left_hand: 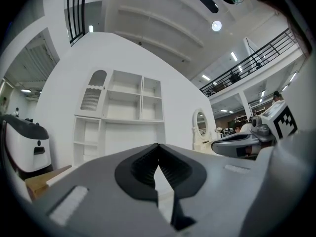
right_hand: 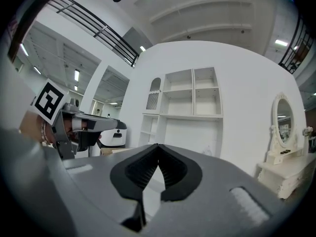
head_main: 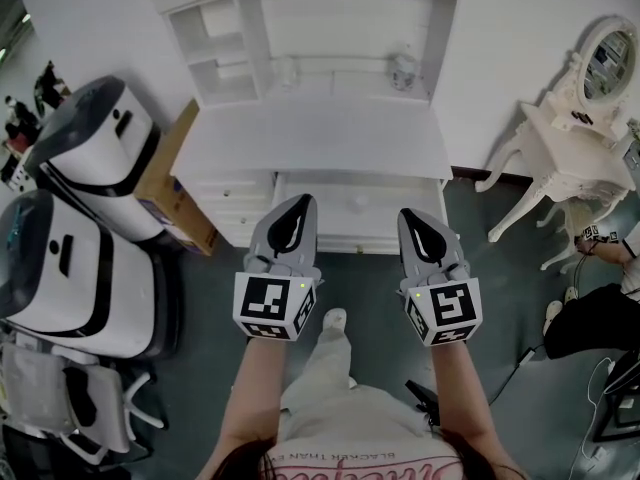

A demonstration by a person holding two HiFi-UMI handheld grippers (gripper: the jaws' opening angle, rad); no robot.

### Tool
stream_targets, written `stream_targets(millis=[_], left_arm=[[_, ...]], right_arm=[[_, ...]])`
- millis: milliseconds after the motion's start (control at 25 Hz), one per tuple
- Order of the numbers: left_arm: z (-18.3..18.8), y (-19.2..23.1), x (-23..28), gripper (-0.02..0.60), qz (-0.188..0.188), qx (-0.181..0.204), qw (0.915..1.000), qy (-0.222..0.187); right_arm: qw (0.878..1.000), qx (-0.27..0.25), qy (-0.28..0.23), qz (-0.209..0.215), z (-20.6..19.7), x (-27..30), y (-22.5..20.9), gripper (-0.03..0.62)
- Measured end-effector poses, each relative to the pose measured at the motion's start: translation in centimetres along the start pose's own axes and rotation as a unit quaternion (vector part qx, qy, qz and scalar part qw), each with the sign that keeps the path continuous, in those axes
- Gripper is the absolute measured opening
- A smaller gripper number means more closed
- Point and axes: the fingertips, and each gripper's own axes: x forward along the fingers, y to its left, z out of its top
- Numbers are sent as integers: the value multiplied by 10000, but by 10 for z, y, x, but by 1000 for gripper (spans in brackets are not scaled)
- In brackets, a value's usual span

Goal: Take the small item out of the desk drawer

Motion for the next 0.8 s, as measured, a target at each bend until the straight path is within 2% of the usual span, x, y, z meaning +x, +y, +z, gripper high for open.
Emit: stream_targets(millis=[360, 560, 680, 800], left_arm=[[-9, 40, 81, -2, -97, -58, 9999, -10], [-18, 64, 127, -2, -192, -120, 9997, 44], [-22, 78, 152, -2, -269, -139, 9995, 84], [-26, 92, 173, -2, -324, -162, 9993, 109]], right_arm=[[9999, 81, 66, 35, -6, 80, -38, 48], [9997, 91, 212, 56, -11, 126, -56, 99], [9993, 120, 345, 27, -15, 153, -66, 185], [9989, 163, 429, -96, -20, 177, -78, 334]])
